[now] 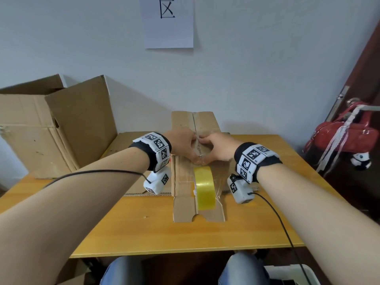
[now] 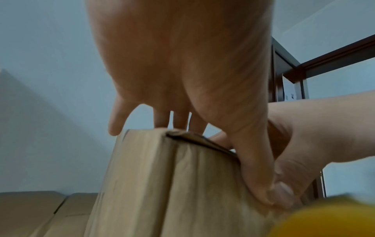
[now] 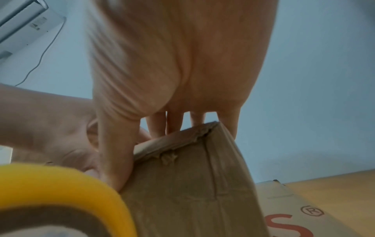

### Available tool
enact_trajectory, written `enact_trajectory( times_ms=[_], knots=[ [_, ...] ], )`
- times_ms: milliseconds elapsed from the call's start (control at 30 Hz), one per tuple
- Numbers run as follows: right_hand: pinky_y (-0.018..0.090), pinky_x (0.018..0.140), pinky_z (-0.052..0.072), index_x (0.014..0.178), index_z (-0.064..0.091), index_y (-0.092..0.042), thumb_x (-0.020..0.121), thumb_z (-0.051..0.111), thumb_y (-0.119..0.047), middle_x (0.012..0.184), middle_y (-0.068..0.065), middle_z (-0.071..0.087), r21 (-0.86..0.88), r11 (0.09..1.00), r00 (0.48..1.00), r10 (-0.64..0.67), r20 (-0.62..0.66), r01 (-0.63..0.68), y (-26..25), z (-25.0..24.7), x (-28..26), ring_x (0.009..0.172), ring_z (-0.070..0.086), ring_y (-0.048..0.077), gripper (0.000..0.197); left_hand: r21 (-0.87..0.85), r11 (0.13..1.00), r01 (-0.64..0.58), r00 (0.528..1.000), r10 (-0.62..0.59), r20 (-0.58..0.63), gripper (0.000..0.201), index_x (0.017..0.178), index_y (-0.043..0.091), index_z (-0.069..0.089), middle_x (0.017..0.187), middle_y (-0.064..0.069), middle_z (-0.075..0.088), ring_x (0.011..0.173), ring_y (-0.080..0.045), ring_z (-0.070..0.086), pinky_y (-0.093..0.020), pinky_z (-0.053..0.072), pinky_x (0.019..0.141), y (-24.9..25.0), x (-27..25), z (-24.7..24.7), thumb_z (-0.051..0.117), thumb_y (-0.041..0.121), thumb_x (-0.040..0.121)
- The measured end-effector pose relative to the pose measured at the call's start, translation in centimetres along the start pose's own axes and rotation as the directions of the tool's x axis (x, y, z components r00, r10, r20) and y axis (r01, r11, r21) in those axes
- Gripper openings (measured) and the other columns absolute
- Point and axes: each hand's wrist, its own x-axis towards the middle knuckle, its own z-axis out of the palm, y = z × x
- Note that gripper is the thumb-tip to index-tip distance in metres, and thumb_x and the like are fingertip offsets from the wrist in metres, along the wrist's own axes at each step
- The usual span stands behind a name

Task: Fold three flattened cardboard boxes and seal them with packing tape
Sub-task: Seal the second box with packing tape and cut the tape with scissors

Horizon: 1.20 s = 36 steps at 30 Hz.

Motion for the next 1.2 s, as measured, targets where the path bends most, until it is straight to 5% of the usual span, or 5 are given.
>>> enact_trajectory(
  times_ms=[433,600,767,1000,1200],
  knots=[
    [0.029,0.099,0.045,0.147,0.050,-0.020,0.078,0.084,-0.036,0.146,-0.002,0.053,0.033,0.998,0.998,-0.050,-0.049,0.051,0.8,0.4,1.0,0.129,0.053,0.018,0.079,0.113,0.993,0.020,1.000,-0.019,-0.011,0.043,0.084,0.017,0.066,0.078,-0.001,0.065,0.072,-0.019,0.064,-0.035,0.055,0.067,0.7,0.2,0.0,0.079,0.054,0.067],
    [0.039,0.089,0.051,0.082,0.063,-0.034,0.077,0.079,-0.044,0.098,-0.015,0.057,0.084,0.996,0.960,-0.003,-0.281,0.028,1.7,1.4,0.2,0.104,0.055,0.017,0.019,0.143,0.989,0.039,0.999,-0.039,-0.001,0.054,0.089,0.015,0.071,0.079,0.000,0.069,0.076,-0.019,0.067,-0.040,0.060,0.075,1.4,0.4,-0.3,0.081,0.061,0.062],
    [0.030,0.054,0.035,0.062,0.048,-0.019,0.086,0.067,-0.050,0.060,-0.002,0.048,0.129,0.984,0.933,0.158,-0.323,-0.122,1.4,2.0,-1.7,0.063,0.048,0.018,0.044,0.093,0.996,-0.017,0.999,0.021,-0.048,0.086,0.140,0.025,0.045,0.108,0.001,0.064,0.108,-0.024,0.060,-0.046,0.053,0.092,1.6,0.1,0.3,0.084,0.050,0.068],
    [0.023,0.052,0.051,0.091,0.074,-0.008,0.090,0.058,-0.065,0.077,0.004,0.078,0.318,0.897,0.951,0.282,0.124,-0.308,0.0,2.6,-4.7,0.066,0.072,0.022,0.059,0.066,0.997,-0.048,0.994,0.054,-0.092,0.063,0.137,0.042,0.056,0.127,0.008,0.066,0.116,-0.018,0.060,-0.043,0.051,0.098,1.7,-0.3,1.3,0.075,0.051,0.077],
    [0.030,0.060,0.057,0.093,0.067,-0.007,0.087,0.072,-0.050,0.072,0.010,0.072,0.669,0.635,0.920,0.320,0.228,-0.386,0.0,4.6,-4.5,0.059,0.069,0.023,0.044,0.030,0.999,0.019,0.992,-0.015,-0.123,0.066,0.134,0.050,0.055,0.126,0.009,0.065,0.109,-0.019,0.062,-0.047,0.055,0.090,1.9,-0.6,1.8,0.077,0.051,0.072]
  ],
)
